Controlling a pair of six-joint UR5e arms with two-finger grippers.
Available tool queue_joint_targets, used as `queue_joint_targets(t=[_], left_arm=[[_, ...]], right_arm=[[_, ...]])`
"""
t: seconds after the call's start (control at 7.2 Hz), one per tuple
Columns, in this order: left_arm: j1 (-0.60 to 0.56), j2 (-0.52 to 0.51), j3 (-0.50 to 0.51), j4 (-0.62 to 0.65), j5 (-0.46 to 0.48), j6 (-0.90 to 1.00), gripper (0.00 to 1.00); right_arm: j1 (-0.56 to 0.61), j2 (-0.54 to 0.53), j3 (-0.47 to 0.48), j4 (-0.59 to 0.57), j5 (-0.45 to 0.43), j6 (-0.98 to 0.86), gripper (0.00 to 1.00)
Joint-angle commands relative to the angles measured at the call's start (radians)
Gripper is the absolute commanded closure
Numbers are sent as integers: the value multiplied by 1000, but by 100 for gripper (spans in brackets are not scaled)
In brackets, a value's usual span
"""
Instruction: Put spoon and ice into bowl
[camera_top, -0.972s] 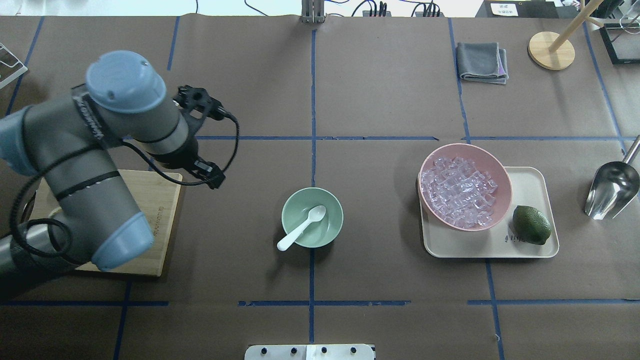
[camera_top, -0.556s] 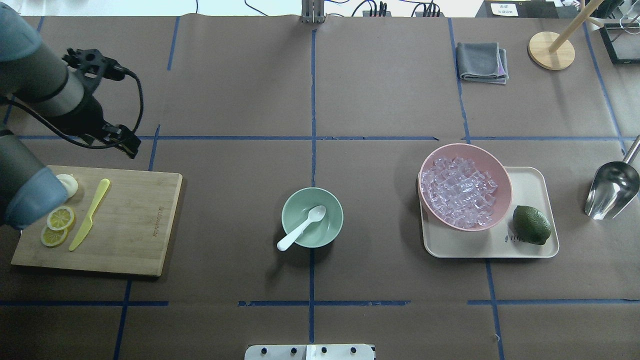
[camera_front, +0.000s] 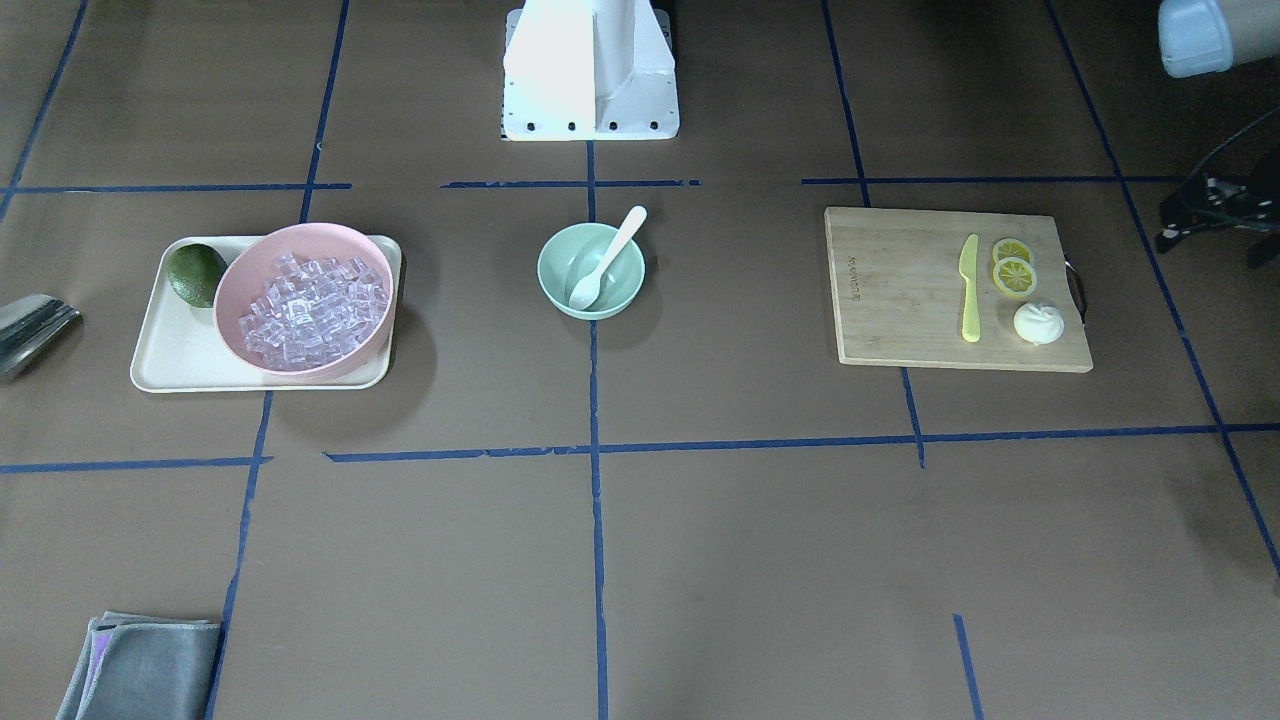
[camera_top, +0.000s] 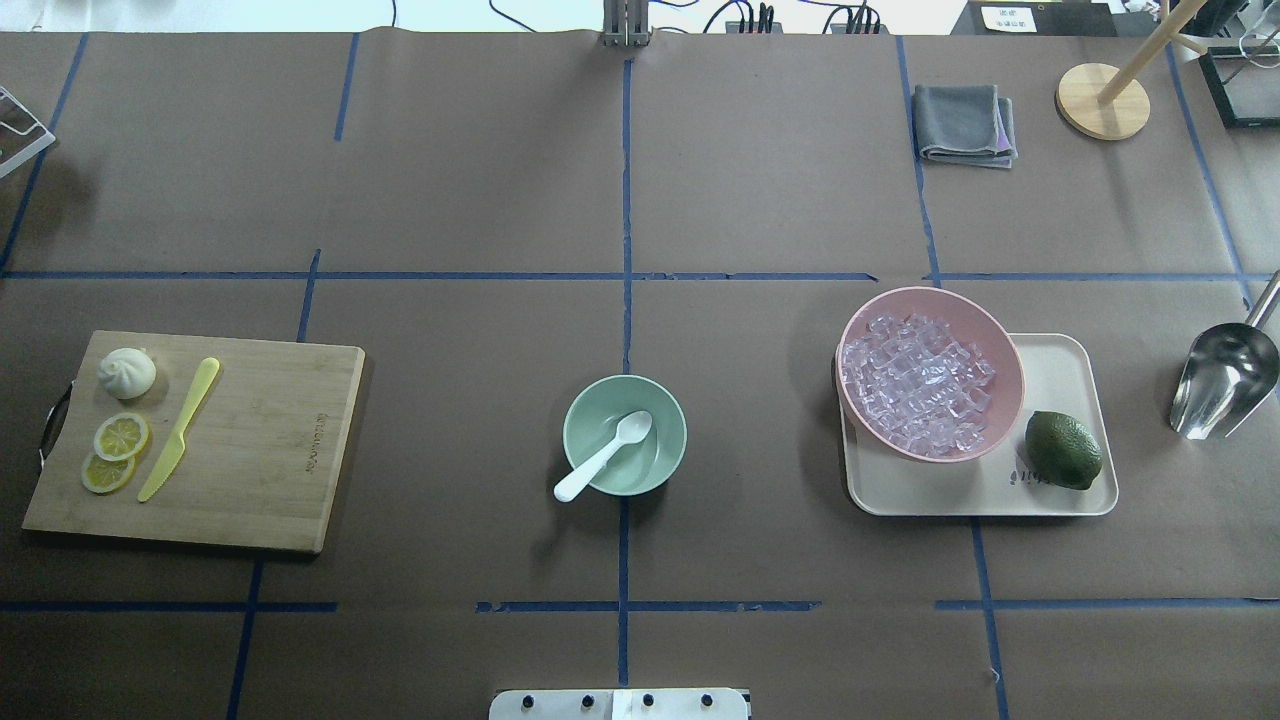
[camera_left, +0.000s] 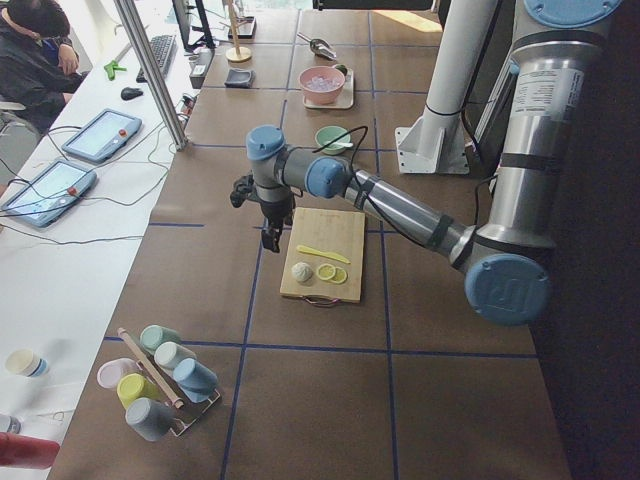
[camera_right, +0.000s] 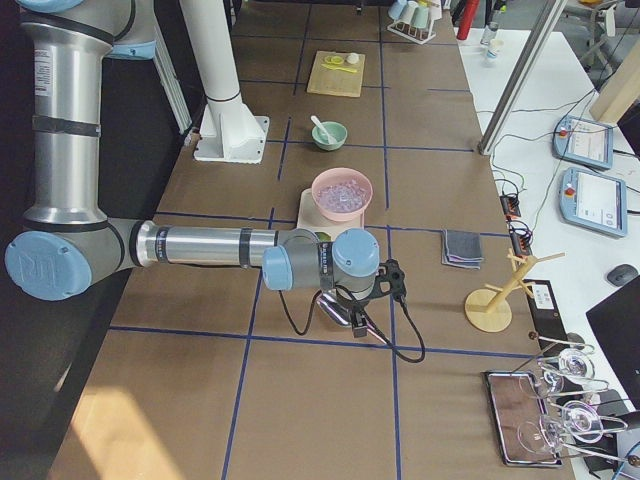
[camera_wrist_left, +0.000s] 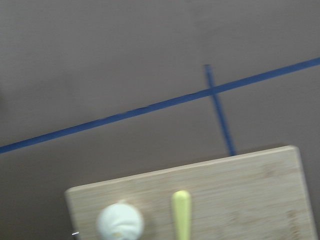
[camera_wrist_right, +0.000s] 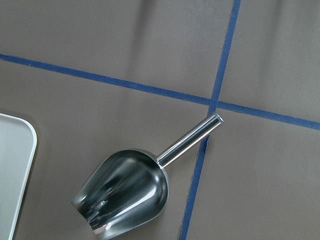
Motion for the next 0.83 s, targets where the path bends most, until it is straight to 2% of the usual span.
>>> queue_joint_targets(t=[0.0, 0.28, 0.42, 0.69], left_arm=[[-155, 127, 31, -50, -1, 82, 0], [-245, 173, 46, -53, -9, 197, 0], [-262, 178, 48, -52, -49, 201, 0], [-264, 201, 40, -53, -61, 201, 0]], right_arm=[[-3, 9, 35, -2, 4, 19, 0], [-71, 9, 142, -8, 3, 190, 0], [-155, 10, 211, -3, -11, 328, 0], [-281, 64, 298, -3, -22, 469, 0]])
